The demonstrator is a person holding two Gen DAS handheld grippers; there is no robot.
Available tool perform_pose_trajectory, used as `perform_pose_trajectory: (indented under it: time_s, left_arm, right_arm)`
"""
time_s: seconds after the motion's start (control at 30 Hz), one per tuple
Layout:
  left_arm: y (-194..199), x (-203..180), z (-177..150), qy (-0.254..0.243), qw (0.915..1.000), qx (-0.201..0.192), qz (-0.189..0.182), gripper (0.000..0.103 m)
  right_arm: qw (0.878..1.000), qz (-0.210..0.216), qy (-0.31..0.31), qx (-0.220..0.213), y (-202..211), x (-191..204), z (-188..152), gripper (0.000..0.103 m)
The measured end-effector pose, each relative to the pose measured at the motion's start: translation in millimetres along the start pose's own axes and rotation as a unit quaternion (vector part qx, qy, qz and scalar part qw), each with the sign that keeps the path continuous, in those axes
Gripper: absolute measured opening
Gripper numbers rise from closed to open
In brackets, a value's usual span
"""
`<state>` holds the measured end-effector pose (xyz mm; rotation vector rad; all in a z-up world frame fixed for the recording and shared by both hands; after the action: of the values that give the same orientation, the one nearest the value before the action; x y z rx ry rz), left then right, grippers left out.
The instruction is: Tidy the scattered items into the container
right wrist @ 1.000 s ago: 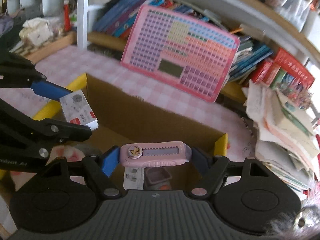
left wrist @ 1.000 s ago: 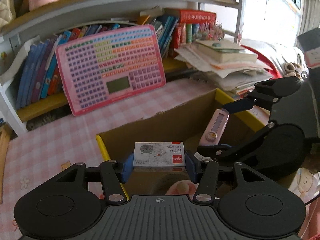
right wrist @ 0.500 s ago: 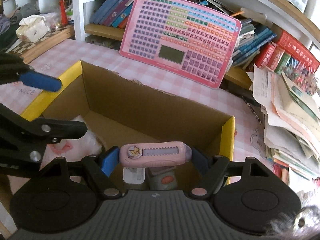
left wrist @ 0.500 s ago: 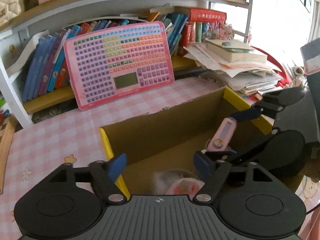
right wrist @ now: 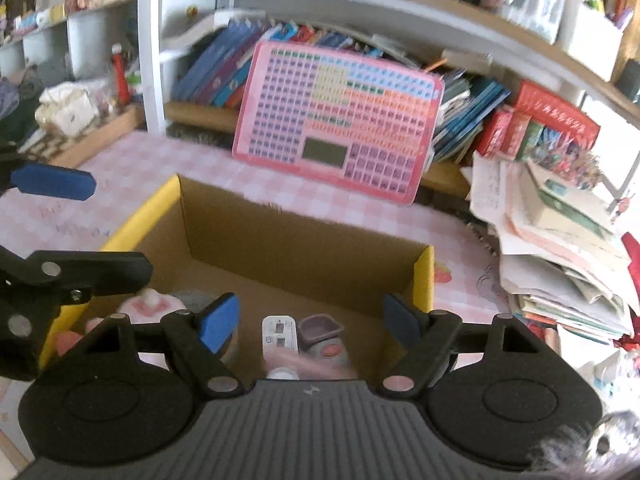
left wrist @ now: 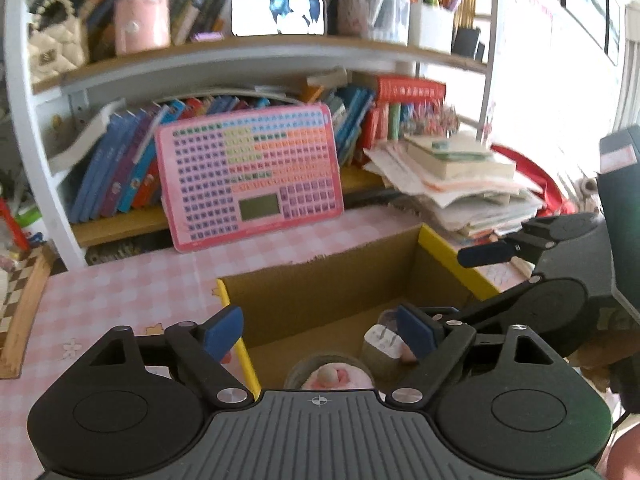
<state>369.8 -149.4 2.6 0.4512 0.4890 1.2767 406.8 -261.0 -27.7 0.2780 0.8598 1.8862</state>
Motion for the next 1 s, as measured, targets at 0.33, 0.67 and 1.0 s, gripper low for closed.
perform_pose_trajectory:
  time_s: [0.33, 0.67, 1.0]
  left_arm:
    - [64, 12, -22, 0.006, 0.9994, -0.033, -0.006, 0.089]
    - [110, 29, -63, 0.022, 0.9992, -0.031, -0.007, 0.089]
    - [159, 44, -107, 0.015, 0.9997, -0.021, 0.000, 0.089]
  right_arm:
    - [0.998, -0.035, -0.051, -0.033, 60, 24, -12, 0.079]
    - [0.992, -0.068, -0.092, -0.044, 109, 63, -38, 0.079]
    - [0.988, -0.078, -0.123, -0.041, 147, 118, -76, 0.080]
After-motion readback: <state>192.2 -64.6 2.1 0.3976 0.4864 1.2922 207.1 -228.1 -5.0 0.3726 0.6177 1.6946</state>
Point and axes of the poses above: each gripper's, at about its wrist camera, not at the fingertips, and y roughly against the way its jaws point, x to its left, z to its top, the point moved 10 cm from there along -y, roughly the way its jaws point, and after that the axes turned 5 degrees about y, right-handed, at the moved point
